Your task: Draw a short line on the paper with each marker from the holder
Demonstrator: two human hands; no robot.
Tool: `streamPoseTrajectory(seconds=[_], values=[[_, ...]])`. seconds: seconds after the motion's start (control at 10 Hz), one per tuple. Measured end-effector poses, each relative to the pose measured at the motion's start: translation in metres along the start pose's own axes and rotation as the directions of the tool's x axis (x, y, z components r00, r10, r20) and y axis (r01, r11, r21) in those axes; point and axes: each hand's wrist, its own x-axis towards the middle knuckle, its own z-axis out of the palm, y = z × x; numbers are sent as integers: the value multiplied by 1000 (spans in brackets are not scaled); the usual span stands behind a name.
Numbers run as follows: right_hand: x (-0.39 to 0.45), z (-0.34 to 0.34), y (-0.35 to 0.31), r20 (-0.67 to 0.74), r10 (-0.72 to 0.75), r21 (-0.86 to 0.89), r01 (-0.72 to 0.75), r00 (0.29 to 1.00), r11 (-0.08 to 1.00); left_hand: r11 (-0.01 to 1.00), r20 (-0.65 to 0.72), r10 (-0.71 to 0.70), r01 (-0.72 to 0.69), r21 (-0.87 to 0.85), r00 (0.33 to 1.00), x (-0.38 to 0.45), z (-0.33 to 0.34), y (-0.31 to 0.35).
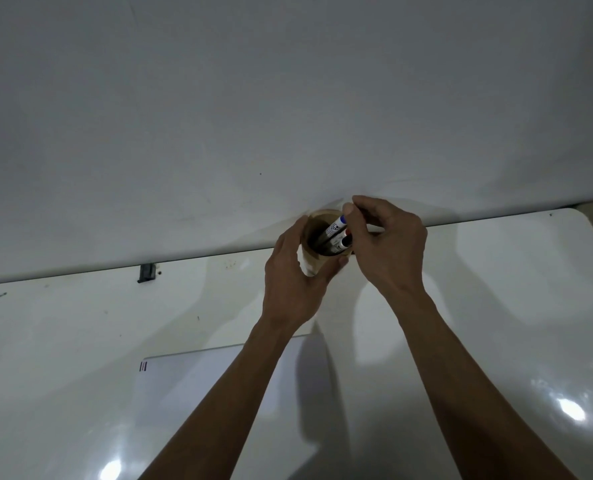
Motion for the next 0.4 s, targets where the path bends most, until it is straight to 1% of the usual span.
streamPoseTrajectory(seconds=[0.1,0.3,0.4], values=[[-1,-4,-3,-6,9,17,-9,1000,1000,1000,-4,2,-2,14,1000,-2,-2,4],[-12,-24,-24,-17,-10,98,12,1000,995,999,-58,35,-33,38,998,-18,-17,22],[-31,-39,-38,-40,-40,156,46,998,987,999,-100,50,-51,-7,994,-39,-32,36]])
